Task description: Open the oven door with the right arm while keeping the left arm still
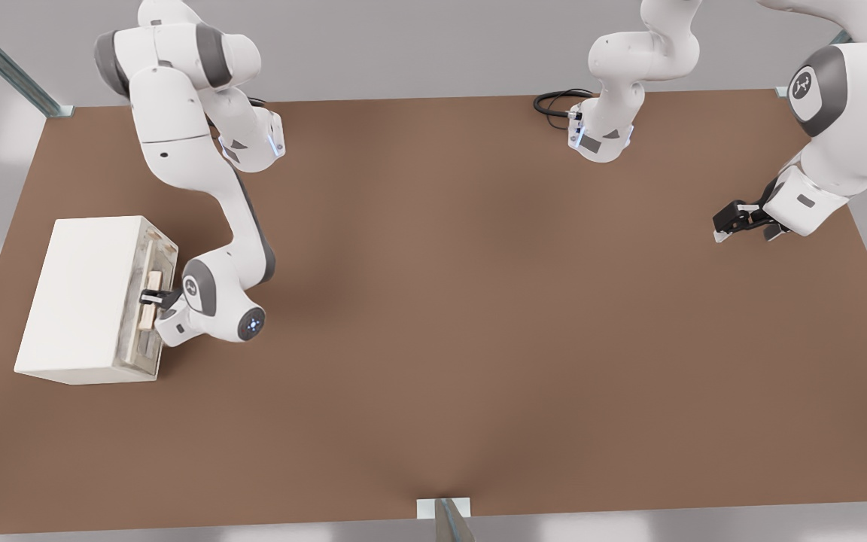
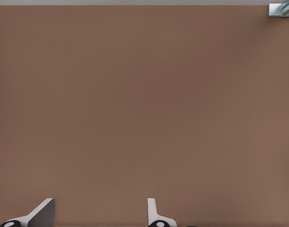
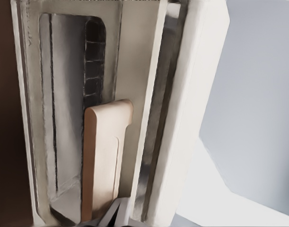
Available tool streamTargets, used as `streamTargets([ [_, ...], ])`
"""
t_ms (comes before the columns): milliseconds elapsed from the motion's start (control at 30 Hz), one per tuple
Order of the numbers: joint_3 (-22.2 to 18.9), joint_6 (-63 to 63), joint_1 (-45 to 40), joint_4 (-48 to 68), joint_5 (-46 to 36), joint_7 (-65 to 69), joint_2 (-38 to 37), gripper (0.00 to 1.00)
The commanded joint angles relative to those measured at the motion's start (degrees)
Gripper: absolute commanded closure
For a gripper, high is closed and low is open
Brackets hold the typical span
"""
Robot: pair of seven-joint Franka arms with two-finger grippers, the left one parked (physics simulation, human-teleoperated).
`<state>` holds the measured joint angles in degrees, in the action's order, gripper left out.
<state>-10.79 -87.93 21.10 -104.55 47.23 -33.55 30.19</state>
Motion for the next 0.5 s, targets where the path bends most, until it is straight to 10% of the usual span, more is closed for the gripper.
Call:
streamTargets([
  [0, 1.12, -0.58, 0.69, 1.45, -3.28, -9.07, -0.13, 1.00],
  [67, 2.61, -0.58, 1.66, 8.83, -19.00, -8.99, -0.48, 1.00],
  [167, 4.99, 8.83, -0.53, 22.81, -44.06, 9.46, -6.27, 0.00],
  [267, 4.55, 18.06, -5.81, 33.71, -45.20, 33.10, -12.34, 0.00],
  [467, 1.91, 20.17, -8.80, 35.11, -51.89, 34.17, -14.72, 0.00],
])
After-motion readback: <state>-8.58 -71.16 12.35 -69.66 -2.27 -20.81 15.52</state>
